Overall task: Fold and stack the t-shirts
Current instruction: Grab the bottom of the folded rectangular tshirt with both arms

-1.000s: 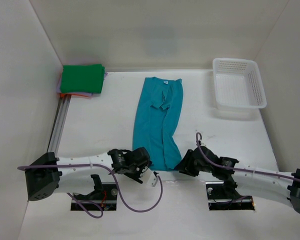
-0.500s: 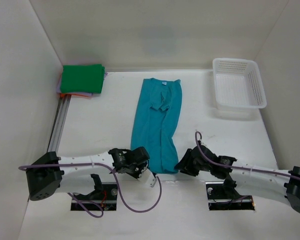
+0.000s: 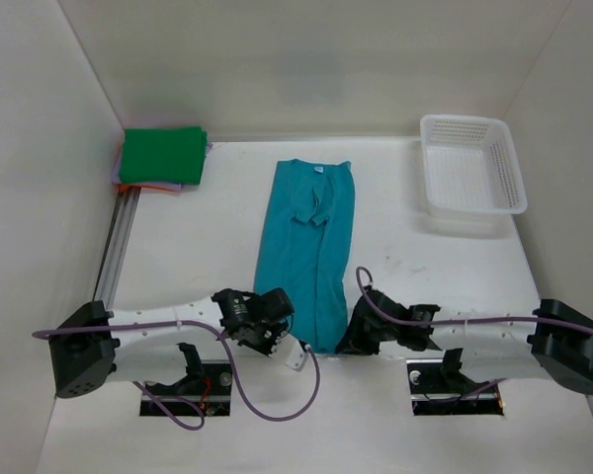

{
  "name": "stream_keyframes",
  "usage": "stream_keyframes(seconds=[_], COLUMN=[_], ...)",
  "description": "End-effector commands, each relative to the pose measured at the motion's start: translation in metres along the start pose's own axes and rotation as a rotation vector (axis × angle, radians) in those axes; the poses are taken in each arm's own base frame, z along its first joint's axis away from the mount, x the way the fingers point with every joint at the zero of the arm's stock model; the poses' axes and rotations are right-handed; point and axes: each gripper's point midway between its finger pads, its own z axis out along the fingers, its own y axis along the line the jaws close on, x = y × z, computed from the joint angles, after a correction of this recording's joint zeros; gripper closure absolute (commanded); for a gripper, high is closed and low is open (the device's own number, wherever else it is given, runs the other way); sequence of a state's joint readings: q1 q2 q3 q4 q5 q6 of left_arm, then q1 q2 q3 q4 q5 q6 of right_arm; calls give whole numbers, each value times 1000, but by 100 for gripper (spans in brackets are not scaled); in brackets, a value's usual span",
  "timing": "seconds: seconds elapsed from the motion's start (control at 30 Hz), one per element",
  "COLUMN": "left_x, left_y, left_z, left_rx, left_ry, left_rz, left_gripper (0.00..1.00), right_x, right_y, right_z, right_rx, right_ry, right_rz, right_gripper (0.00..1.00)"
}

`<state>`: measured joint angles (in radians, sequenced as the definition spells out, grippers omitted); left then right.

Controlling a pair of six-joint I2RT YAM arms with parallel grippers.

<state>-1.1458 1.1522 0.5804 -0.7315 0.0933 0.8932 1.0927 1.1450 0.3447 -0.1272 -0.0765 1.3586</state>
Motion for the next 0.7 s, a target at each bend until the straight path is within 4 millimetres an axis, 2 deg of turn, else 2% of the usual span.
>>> stream_keyframes(seconds=[0.0, 0.07, 0.2, 0.27, 0.37, 0.5, 0.67], left_x=[-16, -16, -18, -19, -21, -21, -19], left_y=[-5, -7, -14, -15, -10, 18, 69], left_z=[-15, -18, -30, -32, -34, -49, -73], left_rx=[27, 33, 62, 64, 46, -15, -66], left_ry=[-65, -66, -92, -96, -108, -149, -231], left_rz=[-40, -48, -60, -69, -82, -150, -304], left_gripper=[97, 97, 97, 97, 96, 96, 96], right_x=[12, 12, 10, 12, 9, -5, -49], right_y=[21, 31, 65, 69, 64, 75, 100], right_z=[-2, -3, -12, -13, -13, -24, -42], right_rx=[-39, -57, -127, -131, -110, -139, -159], right_ry=[50, 50, 50, 65, 69, 42, -30], right_rz=[-11, -17, -54, -68, -68, -73, -116], right_gripper=[87, 93, 93, 93, 93, 92, 91])
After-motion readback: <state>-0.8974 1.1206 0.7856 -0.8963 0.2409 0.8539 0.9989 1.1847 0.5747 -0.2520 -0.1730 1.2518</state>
